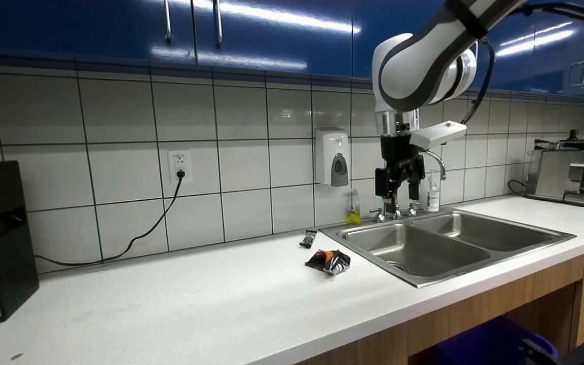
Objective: Put the black sachet in the left sink
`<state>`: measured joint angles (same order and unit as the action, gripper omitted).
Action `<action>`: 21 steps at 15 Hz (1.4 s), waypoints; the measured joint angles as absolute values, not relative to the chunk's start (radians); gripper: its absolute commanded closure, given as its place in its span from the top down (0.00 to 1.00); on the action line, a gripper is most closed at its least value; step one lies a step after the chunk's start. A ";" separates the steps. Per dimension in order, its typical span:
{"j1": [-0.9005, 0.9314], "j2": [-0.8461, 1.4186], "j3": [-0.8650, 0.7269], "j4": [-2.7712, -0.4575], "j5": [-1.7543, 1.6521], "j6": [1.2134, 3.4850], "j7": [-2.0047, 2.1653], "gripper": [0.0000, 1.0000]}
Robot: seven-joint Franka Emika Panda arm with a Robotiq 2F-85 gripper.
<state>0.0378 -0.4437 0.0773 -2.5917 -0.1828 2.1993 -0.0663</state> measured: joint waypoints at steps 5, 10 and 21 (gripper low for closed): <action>0.076 -0.337 0.084 -2.611 -0.179 2.277 -0.060 1.00; 0.111 -0.202 0.126 -2.590 -0.179 2.407 -0.020 1.00; 0.130 0.126 0.142 -2.327 -0.333 2.528 0.150 1.00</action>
<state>0.1295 0.1263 0.1417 -2.3267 -0.3328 2.5282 0.1497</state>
